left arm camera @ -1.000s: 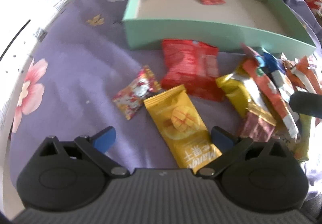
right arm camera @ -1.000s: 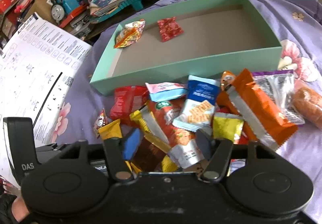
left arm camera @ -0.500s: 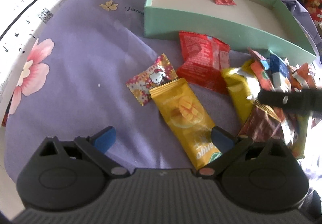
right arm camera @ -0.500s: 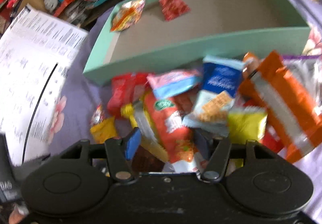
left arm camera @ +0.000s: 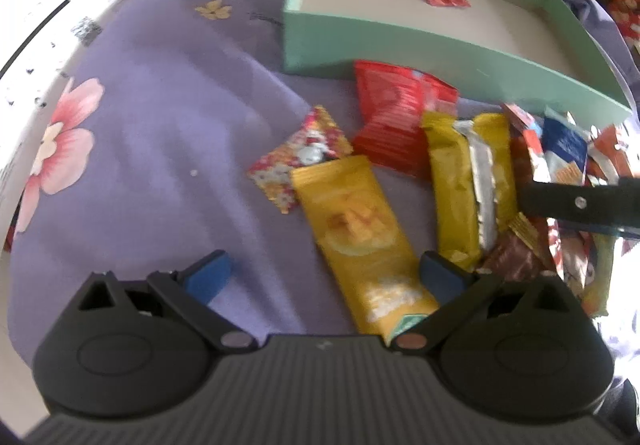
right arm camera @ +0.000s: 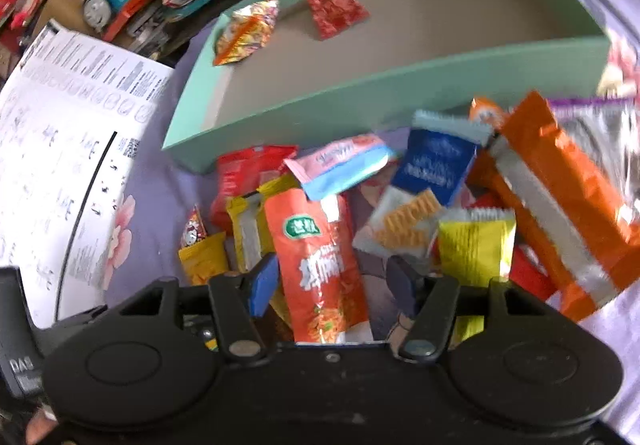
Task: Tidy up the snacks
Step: 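Grasp the yellow mango bar with left tool while right tool grasps orange sausage pack, then drop mango bar in tray with left tool while right tool drops sausage pack in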
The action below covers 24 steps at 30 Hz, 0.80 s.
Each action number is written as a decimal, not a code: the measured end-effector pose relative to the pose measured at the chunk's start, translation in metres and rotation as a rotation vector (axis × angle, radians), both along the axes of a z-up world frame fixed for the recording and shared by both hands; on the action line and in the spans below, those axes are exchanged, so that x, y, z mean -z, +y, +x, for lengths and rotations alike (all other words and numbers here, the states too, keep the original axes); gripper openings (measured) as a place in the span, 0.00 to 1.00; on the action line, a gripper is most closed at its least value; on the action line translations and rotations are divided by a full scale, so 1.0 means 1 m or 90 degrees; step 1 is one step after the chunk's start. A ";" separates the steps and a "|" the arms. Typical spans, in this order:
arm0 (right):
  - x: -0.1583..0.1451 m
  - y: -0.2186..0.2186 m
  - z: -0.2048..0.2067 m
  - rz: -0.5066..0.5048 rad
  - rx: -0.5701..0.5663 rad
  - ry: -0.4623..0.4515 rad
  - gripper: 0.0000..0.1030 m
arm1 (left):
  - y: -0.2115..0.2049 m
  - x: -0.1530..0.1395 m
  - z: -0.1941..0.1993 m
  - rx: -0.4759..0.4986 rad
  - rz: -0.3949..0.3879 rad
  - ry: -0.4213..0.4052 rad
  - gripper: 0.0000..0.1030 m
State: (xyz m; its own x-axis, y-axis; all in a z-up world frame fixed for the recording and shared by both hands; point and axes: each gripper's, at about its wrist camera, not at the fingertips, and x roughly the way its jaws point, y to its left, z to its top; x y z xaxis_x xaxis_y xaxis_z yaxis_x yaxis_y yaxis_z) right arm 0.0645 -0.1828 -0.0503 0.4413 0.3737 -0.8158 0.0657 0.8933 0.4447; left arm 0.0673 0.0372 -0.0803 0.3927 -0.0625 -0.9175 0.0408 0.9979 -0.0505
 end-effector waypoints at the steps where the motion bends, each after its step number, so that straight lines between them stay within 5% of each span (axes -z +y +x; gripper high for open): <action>1: 0.001 0.001 -0.001 0.005 -0.003 0.000 0.59 | -0.004 0.001 -0.001 0.009 0.006 -0.002 1.00; 5: 0.006 0.009 0.000 0.001 -0.032 -0.007 0.57 | -0.017 0.006 -0.005 0.034 0.028 -0.019 0.95; 9: 0.007 0.017 0.003 -0.013 -0.046 -0.023 0.35 | -0.014 0.001 -0.008 0.037 0.026 -0.048 0.60; 13: 0.002 0.016 0.001 -0.014 -0.042 -0.033 0.23 | -0.003 -0.001 -0.010 0.024 0.012 -0.056 0.39; 24: -0.016 0.000 -0.021 0.035 -0.018 -0.044 0.15 | 0.003 -0.020 -0.028 0.017 -0.015 -0.082 0.35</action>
